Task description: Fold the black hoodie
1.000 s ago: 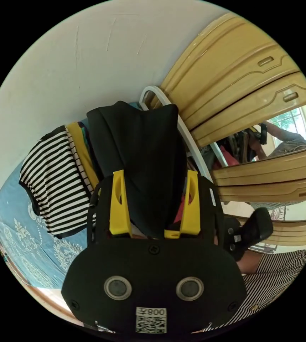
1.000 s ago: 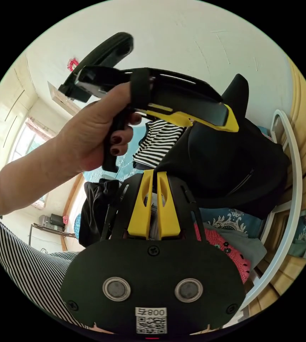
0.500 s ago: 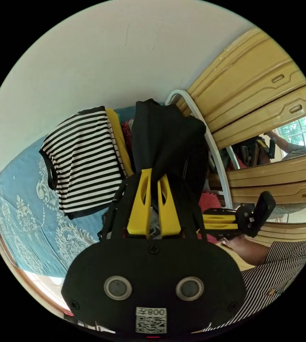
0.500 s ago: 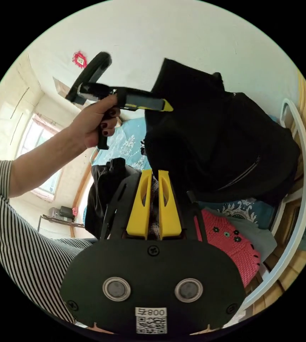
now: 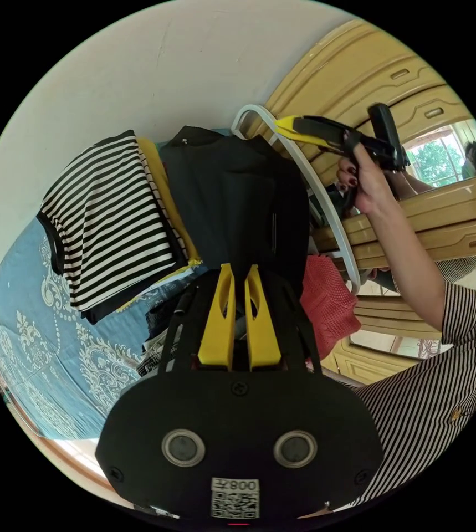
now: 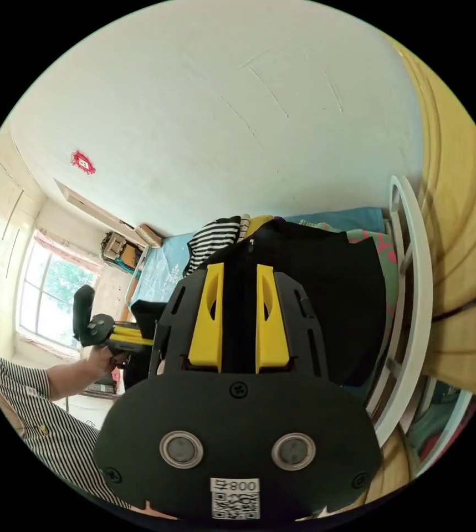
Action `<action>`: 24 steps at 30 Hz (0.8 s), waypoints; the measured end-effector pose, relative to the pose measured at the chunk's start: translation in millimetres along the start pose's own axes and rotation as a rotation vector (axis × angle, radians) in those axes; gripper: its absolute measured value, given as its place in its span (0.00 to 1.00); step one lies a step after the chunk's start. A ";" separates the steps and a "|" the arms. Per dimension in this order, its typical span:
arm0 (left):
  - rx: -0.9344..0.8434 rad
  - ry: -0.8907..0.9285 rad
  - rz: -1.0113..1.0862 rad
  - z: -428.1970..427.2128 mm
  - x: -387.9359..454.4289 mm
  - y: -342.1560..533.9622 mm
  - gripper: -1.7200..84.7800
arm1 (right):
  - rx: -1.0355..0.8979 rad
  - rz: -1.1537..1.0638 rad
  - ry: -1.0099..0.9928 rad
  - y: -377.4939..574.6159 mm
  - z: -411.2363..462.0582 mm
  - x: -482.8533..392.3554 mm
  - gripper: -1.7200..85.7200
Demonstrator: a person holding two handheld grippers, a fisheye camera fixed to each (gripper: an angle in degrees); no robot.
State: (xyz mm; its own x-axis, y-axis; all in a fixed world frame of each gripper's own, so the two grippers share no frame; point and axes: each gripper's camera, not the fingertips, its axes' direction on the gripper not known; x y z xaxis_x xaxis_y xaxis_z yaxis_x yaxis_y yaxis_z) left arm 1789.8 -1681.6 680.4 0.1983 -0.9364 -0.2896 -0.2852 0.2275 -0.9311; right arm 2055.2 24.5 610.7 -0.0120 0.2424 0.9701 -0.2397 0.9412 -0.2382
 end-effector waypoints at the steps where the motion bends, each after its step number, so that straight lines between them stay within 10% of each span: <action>1: -0.003 -0.007 0.014 2.3 4.1 7.0 0.06 | -0.019 -0.002 0.008 -11.5 8.7 -0.2 0.13; 24: 0.039 -0.012 0.090 34.2 27.4 227.9 0.06 | -0.358 0.158 0.038 -89.3 252.4 -41.0 0.04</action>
State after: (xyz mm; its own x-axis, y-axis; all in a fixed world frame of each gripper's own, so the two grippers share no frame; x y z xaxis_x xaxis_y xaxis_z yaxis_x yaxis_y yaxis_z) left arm 1762.3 -1646.3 452.6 0.1845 -0.9086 -0.3747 -0.2661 0.3208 -0.9090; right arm 1832.1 -128.9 604.0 0.0161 0.3932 0.9193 0.1164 0.9125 -0.3923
